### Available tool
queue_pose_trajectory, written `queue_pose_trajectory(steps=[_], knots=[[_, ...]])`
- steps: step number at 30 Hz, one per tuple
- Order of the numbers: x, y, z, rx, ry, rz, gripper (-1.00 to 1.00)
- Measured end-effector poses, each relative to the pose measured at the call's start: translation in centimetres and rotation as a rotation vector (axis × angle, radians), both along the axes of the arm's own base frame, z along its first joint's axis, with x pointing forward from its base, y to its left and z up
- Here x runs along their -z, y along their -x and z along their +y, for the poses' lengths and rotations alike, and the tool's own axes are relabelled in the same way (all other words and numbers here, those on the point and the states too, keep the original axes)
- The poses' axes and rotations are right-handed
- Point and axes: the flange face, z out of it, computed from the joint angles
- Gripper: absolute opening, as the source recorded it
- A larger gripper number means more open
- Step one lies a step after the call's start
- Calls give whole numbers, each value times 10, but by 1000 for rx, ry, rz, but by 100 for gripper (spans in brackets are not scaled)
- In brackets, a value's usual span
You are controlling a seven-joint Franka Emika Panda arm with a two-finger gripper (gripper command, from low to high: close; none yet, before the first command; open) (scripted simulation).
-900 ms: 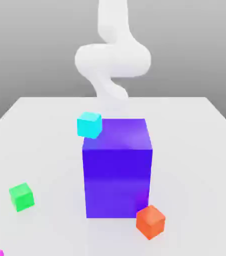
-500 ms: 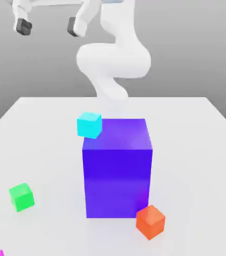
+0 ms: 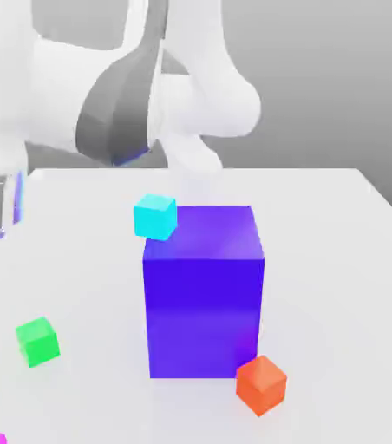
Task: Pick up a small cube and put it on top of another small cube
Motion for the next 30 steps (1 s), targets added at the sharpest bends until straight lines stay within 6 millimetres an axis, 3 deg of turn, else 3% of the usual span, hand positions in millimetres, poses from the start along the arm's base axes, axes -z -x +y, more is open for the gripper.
queue_pose_trajectory(steps=[7, 11, 12, 18, 23, 30], knots=[[103, 14, -45, 311, -146, 45, 0], [168, 17, -51, 363, -172, 50, 0], [179, 17, -51, 364, -172, 51, -100], [184, 17, -51, 365, -172, 49, -100], [126, 21, -51, 361, -171, 53, -100], [103, 94, -53, 299, -145, 102, -100]])
